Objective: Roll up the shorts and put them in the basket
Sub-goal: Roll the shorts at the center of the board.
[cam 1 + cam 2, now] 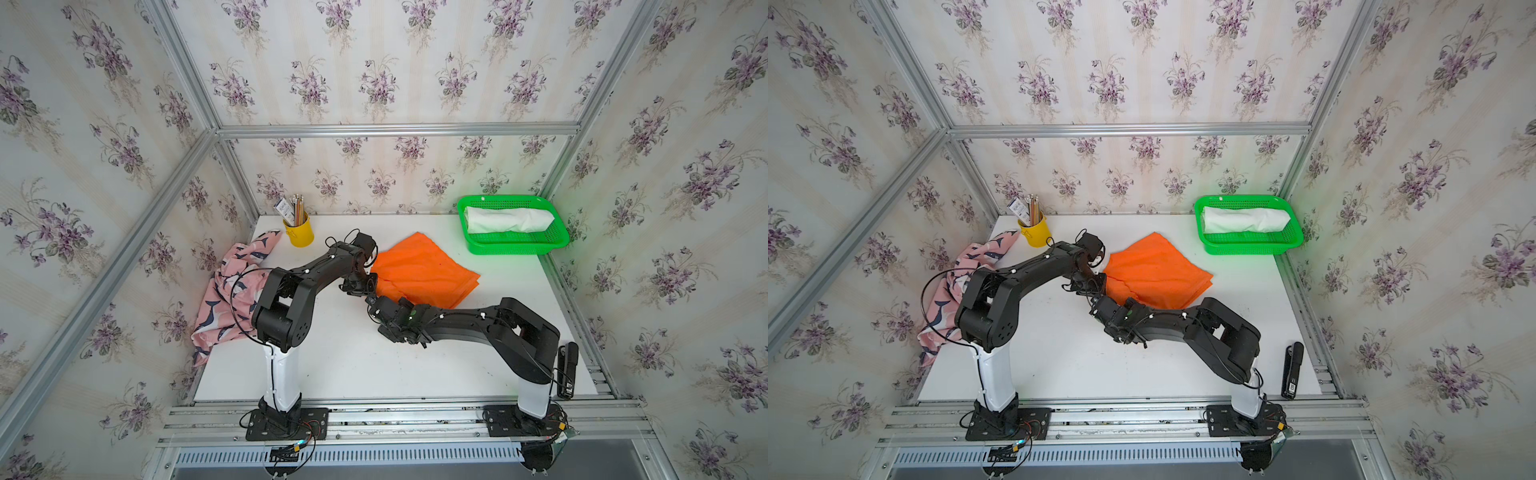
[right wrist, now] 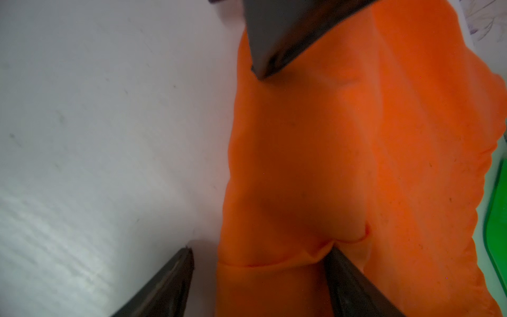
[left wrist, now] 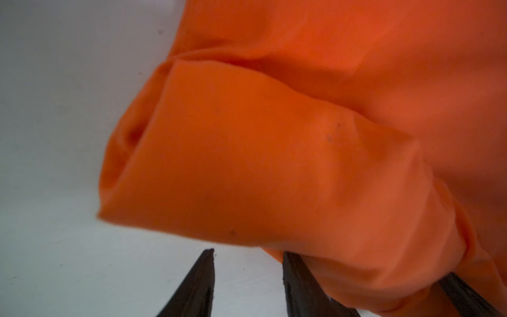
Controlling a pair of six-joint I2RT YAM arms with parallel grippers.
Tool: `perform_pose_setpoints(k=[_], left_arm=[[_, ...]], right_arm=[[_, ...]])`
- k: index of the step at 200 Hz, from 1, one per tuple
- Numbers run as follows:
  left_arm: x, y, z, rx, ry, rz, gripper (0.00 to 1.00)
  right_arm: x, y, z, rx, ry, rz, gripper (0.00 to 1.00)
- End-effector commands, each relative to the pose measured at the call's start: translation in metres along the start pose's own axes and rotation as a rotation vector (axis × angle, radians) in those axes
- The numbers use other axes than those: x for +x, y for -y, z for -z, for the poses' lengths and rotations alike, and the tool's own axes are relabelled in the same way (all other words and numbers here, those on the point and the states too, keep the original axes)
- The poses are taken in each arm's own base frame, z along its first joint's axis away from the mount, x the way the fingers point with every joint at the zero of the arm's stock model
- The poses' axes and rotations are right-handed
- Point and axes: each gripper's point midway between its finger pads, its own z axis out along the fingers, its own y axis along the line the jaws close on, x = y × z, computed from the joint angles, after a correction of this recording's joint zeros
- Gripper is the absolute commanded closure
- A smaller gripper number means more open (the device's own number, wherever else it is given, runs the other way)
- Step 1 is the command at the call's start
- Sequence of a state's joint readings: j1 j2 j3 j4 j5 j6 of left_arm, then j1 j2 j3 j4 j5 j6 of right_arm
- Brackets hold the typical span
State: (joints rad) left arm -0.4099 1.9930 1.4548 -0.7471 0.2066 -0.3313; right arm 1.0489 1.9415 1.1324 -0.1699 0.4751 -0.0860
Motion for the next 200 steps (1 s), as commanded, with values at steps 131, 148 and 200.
perform_pose_setpoints(k=[131, 148, 200], left_arm=[[0.022, -0.016, 0.114, -0.025, 0.130, -0.003, 0.51], [0.029, -0.014, 0.121, -0.012, 0.126, -0.006, 0.50], [0.040, -0.001, 0.110, 0.040, 0.064, -0.033, 0.48]], right_arm=[[-0.026, -0.091, 0.116, -1.051, -0.045, -0.383, 0.99], [-0.031, -0.081, 0.120, -1.161, -0.020, -0.495, 0.99], [-0.001, -0.041, 0.060, -1.192, -0.084, -0.751, 0.95]])
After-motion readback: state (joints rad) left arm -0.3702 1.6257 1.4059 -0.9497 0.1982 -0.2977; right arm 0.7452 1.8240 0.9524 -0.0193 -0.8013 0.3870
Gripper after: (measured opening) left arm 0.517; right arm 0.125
